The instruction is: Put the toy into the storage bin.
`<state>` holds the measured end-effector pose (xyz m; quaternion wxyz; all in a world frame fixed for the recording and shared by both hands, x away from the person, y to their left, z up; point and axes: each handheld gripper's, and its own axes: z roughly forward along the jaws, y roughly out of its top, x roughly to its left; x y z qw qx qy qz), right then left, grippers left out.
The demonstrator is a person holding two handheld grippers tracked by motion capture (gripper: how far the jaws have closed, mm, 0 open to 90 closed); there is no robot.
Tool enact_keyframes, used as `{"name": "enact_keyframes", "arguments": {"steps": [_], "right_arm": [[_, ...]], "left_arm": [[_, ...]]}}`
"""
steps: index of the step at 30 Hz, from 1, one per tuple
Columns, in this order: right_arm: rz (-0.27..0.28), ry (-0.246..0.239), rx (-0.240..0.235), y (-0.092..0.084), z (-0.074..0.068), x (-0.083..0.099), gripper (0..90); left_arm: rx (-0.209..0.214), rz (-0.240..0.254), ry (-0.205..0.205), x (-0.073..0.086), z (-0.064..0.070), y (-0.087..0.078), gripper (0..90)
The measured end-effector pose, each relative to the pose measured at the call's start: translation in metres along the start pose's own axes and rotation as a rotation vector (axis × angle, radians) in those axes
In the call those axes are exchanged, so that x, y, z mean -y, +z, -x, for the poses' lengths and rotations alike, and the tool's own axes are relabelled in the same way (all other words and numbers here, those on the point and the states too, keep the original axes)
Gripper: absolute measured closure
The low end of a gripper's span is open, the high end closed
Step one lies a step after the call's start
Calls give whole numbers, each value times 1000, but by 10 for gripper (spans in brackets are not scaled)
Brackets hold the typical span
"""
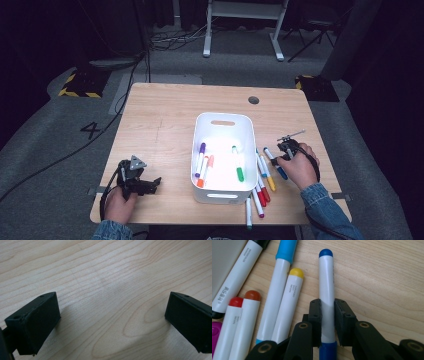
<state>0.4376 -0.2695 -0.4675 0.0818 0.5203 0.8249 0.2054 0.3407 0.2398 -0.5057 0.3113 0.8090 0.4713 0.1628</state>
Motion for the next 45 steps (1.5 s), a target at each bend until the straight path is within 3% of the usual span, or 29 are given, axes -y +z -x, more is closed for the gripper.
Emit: {"name": "enact_keyframes", "arguments": {"steps": [15, 45], "right_arm": [[104, 37, -70, -28, 0, -2, 767], [277, -34, -201, -102, -36, -10, 767]], "left_arm": [[-4, 1, -1, 0, 0, 0, 0], [1, 0, -1, 0, 0, 0, 0]]}}
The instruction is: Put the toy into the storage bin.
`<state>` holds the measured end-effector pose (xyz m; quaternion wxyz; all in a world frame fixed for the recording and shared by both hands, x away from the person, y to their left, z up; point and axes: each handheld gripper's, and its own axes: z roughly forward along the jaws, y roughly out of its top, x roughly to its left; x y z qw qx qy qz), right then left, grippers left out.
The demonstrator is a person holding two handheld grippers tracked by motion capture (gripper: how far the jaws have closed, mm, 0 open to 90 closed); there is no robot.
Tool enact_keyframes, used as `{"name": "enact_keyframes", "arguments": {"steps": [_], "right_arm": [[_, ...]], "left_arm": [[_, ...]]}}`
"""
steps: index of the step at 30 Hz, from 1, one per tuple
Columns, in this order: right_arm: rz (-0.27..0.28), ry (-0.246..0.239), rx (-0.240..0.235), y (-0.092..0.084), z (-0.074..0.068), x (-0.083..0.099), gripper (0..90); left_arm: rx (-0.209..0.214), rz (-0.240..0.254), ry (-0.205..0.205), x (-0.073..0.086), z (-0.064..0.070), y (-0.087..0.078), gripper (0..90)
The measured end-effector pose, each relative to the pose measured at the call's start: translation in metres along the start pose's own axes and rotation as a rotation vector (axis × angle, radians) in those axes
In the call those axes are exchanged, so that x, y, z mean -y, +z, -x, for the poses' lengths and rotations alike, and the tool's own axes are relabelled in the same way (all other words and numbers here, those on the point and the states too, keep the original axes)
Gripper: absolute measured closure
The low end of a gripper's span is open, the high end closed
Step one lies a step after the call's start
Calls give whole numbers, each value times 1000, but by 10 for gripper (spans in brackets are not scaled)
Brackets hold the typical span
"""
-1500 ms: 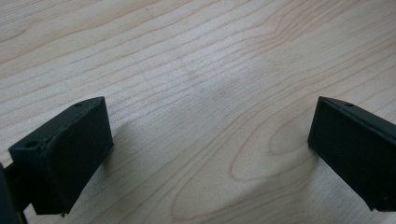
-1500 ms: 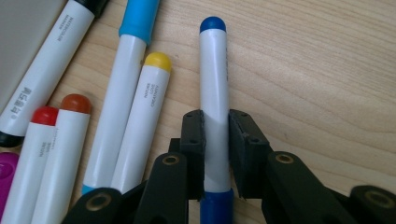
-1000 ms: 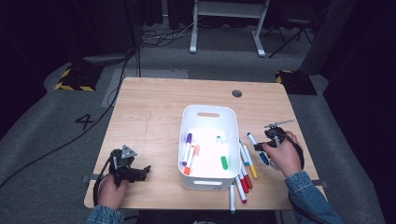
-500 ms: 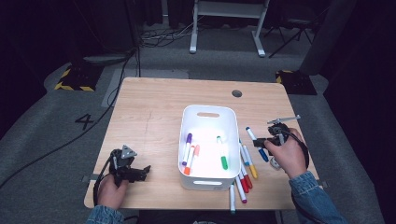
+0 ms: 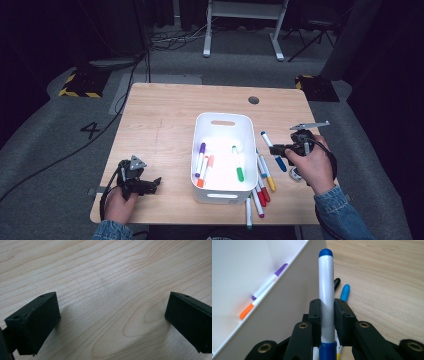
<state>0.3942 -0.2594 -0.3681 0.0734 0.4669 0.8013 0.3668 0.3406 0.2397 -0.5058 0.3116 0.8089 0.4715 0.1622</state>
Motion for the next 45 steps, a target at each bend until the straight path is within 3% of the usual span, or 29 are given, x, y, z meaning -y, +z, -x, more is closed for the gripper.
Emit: {"name": "enact_keyframes", "arguments": {"steps": [16, 27, 45], "right_arm": [[47, -72, -76, -18, -35, -9, 767], [41, -121, -135, -20, -63, -10, 767], [34, -187, -226, -7, -96, -18, 767]], "left_arm": [[1, 0, 0, 0, 0, 0, 0], [-4, 1, 1, 0, 0, 0, 0], [-9, -2, -2, 0, 0, 0, 0]]}}
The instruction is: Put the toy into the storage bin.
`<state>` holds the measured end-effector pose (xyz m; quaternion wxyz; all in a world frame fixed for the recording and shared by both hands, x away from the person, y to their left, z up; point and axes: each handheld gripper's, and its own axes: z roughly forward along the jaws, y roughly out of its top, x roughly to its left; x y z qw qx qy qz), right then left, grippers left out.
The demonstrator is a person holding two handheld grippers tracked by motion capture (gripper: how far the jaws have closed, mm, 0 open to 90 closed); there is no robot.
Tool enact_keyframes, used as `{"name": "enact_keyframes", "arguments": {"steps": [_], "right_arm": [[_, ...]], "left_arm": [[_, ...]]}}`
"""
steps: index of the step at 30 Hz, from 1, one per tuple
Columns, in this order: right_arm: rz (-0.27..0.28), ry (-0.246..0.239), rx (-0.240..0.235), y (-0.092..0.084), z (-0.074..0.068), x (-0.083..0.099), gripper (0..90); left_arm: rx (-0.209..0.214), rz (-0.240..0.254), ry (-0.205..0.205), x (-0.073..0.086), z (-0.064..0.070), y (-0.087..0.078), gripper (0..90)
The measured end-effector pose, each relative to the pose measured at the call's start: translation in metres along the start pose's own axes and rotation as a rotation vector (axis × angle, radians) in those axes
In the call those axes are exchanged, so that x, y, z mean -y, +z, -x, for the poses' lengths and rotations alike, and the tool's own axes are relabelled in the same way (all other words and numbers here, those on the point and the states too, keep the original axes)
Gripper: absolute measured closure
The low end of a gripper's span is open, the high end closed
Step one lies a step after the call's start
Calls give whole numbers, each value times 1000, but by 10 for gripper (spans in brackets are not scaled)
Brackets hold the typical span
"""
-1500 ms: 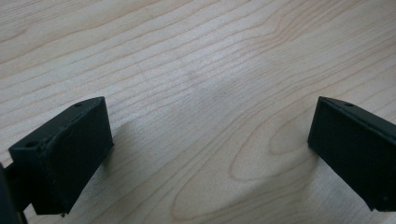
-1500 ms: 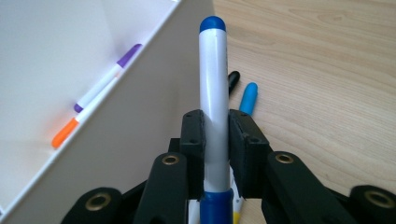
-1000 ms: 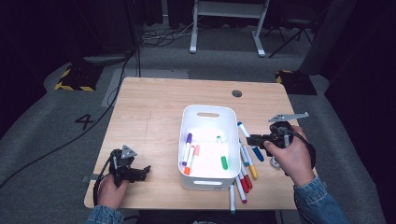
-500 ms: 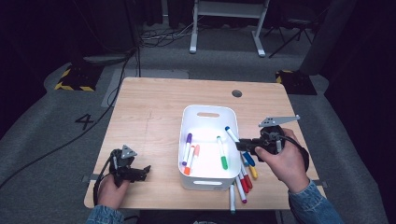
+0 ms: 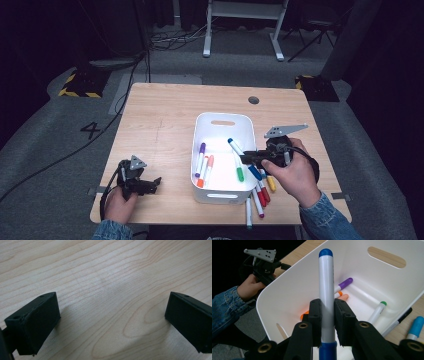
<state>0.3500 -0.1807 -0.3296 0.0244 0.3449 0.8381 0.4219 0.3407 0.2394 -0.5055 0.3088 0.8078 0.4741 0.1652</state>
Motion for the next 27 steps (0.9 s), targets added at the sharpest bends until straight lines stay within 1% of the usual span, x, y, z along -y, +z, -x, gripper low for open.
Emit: {"name": "enact_keyframes", "arguments": {"steps": [8, 12, 15, 19, 24, 27], "right_arm": [[-16, 1, -17, 10, -2, 4, 768], [0, -6, -21, 11, -2, 5, 768], [23, -11, -30, 11, -3, 5, 768], [14, -12, -28, 15, -2, 6, 768], [27, -19, -23, 16, -3, 5, 768], [17, -22, -18, 17, -3, 4, 768]], "left_arm": [[0, 0, 0, 0, 0, 0, 0], [0, 0, 0, 0, 0, 0, 0], [0, 1, 0, 0, 0, 0, 0], [1, 1, 0, 0, 0, 0, 0], [0, 0, 0, 0, 0, 0, 0], [0, 0, 0, 0, 0, 0, 0]]}}
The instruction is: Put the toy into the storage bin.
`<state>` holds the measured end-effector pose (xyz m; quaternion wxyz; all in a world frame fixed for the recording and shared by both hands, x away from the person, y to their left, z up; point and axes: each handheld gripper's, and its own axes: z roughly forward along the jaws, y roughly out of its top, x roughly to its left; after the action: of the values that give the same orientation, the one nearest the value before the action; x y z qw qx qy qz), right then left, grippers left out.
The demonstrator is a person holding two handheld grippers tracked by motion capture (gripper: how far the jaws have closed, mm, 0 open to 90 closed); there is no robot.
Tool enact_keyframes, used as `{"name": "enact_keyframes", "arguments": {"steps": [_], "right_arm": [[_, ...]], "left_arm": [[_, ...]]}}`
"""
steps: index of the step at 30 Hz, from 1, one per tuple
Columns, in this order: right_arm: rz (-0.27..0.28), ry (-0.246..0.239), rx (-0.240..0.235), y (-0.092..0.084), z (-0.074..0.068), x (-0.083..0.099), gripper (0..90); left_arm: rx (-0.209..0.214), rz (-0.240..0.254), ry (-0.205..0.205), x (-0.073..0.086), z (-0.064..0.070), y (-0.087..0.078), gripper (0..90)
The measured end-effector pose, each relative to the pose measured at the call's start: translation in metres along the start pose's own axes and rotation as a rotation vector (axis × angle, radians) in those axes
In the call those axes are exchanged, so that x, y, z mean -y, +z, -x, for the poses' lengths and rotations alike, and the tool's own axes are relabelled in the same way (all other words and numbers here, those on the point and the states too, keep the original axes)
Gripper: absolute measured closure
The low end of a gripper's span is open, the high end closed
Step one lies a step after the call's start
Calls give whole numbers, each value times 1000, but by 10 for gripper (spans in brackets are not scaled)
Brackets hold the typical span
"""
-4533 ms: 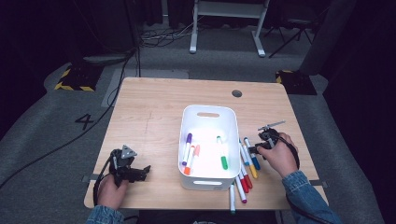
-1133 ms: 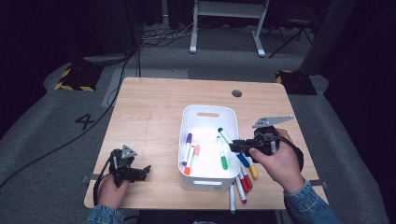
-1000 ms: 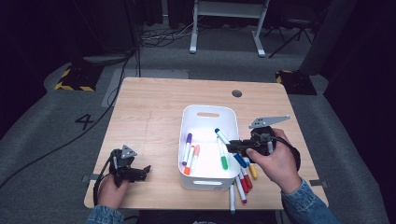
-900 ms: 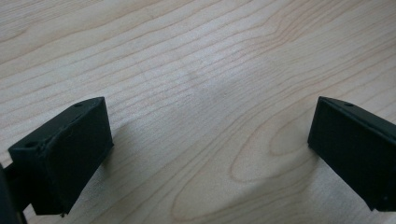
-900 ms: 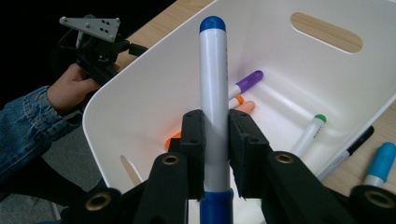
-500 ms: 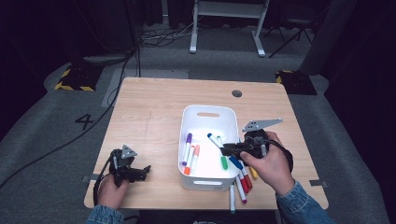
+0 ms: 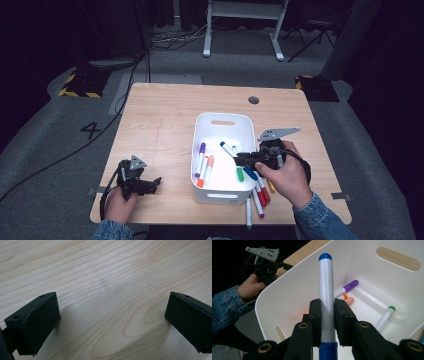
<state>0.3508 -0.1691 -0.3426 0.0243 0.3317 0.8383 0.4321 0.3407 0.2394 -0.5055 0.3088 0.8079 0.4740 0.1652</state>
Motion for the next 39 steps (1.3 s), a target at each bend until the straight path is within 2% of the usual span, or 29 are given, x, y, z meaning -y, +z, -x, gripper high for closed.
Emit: {"name": "enact_keyframes", "arguments": {"steps": [7, 10, 24, 29, 30, 32, 39], "right_arm": [[-2, -6, -8, 3, -1, 1, 768], [-34, -20, -8, 7, -4, 2, 768], [-85, -37, 8, 14, -9, 8, 768], [-123, -43, 17, 19, -11, 10, 768], [-126, -63, 18, 21, -11, 10, 768], [-148, -57, 23, 23, -13, 10, 768], [-179, -76, 23, 30, -14, 11, 768]], "left_arm": [[1, 0, 0, 0, 0, 0, 0], [0, 0, 0, 0, 0, 0, 0], [1, 1, -1, 0, 0, 0, 0], [0, 0, 0, 0, 0, 0, 0], [1, 0, 0, 0, 0, 0, 0], [2, -1, -1, 0, 0, 0, 0], [0, 0, 0, 0, 0, 0, 0]]}}
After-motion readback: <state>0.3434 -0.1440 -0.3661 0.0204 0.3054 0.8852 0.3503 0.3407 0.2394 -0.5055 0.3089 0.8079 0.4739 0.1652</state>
